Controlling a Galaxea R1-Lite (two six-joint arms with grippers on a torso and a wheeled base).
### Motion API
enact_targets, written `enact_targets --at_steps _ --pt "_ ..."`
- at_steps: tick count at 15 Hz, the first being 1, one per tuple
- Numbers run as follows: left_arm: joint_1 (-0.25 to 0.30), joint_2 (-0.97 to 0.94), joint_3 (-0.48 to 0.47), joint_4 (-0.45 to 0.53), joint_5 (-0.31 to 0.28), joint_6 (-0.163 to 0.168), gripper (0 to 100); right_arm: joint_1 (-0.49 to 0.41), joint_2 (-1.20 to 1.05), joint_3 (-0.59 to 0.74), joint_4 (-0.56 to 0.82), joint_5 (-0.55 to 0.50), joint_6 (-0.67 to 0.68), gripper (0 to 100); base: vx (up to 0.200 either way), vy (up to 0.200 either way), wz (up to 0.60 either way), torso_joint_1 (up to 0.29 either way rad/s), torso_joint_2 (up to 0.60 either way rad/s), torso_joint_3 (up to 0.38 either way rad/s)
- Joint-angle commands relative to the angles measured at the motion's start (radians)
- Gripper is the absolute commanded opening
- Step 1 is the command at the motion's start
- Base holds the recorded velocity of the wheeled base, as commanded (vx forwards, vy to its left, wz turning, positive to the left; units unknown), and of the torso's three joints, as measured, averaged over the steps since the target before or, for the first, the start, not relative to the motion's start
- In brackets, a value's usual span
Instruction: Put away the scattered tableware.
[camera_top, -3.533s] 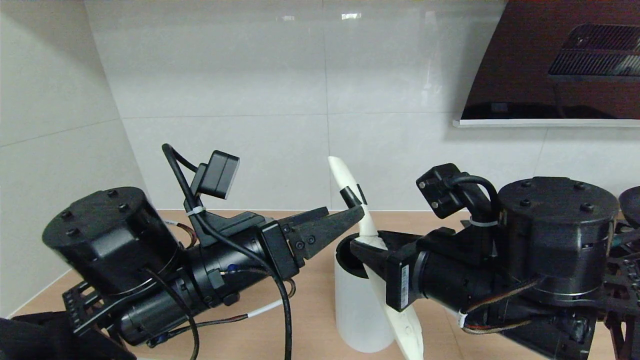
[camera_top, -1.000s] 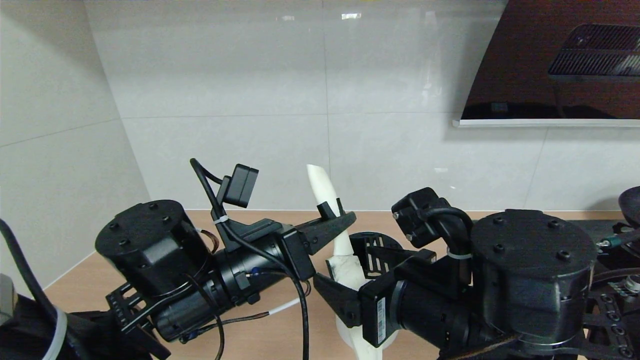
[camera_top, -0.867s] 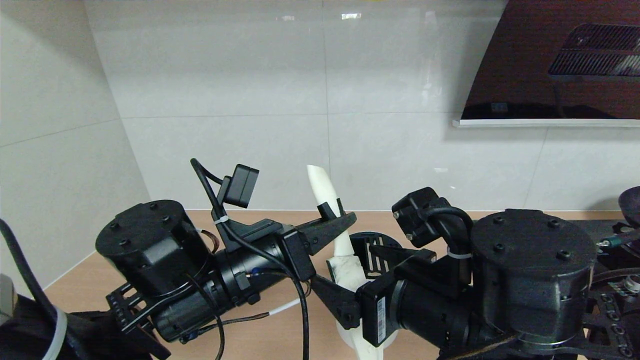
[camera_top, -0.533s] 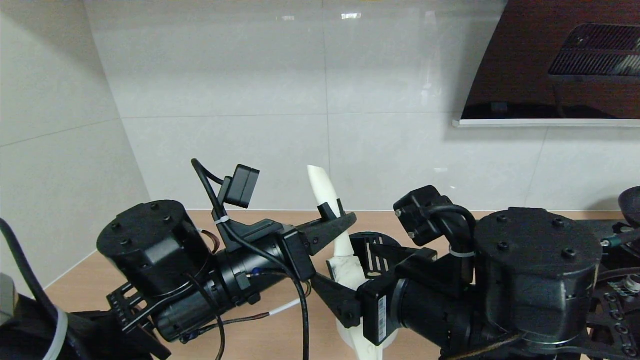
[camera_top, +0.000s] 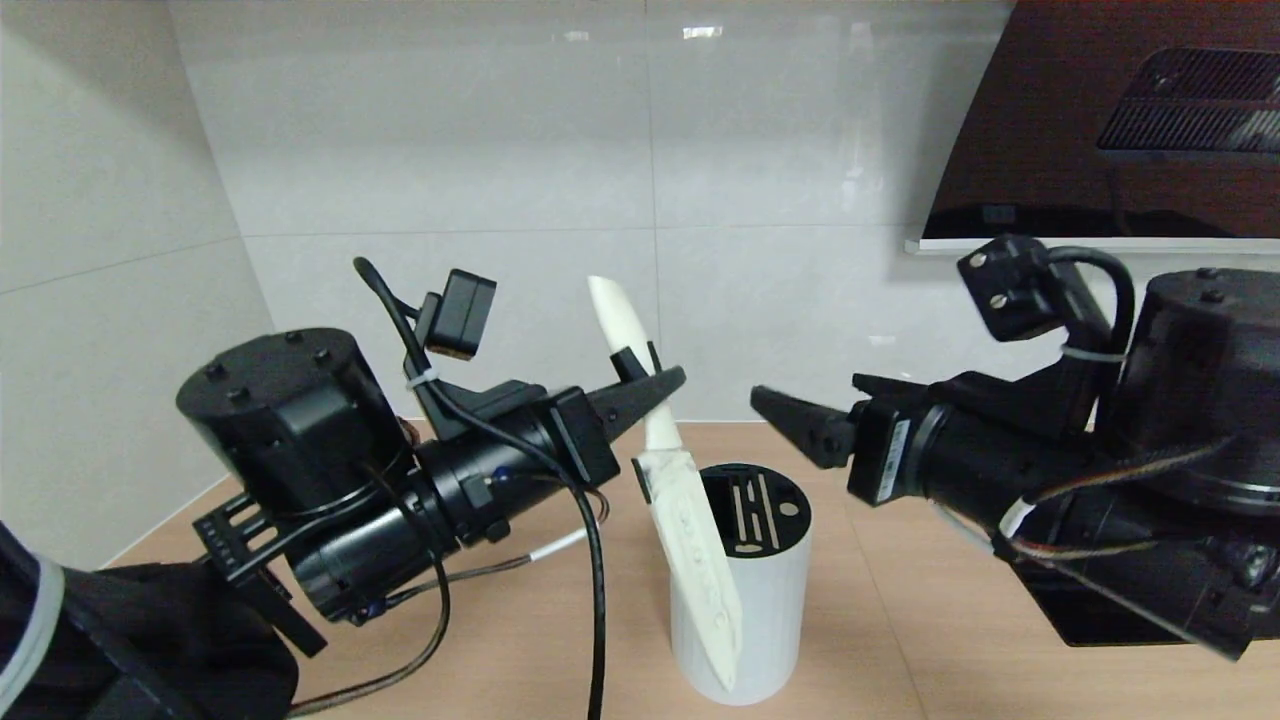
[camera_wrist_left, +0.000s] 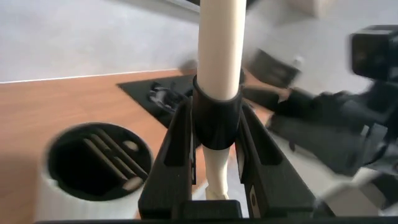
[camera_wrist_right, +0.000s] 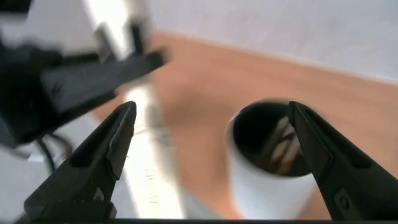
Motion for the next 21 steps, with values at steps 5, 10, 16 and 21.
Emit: enact_targets --at_steps 5,10,16,21 --pt "0.024 0.025 -0.343 0.255 0.272 0.197 0 -0.286 -0.106 0.032 0.082 0.037 0.0 100 0.0 0.0 0.0 0.0 0.0 0.0" --pt "-0.028 0.109 -0.335 0.215 0.493 0.377 0 -0.304 -0.089 0.051 0.085 0.075 -0.002 100 0.0 0.0 0.0 0.0 0.0 0.0" --pt "-0.105 0.172 -0.346 0.16 0.61 0.455 0 -0.303 -0.08 0.057 0.082 0.073 -0.003 100 0.0 0.0 0.0 0.0 0.0 0.0" --pt "-0.125 0.267 -0.352 0.071 0.645 0.476 0 -0.303 -0.062 0.058 0.082 0.07 -0.003 100 0.0 0.0 0.0 0.0 0.0 0.0"
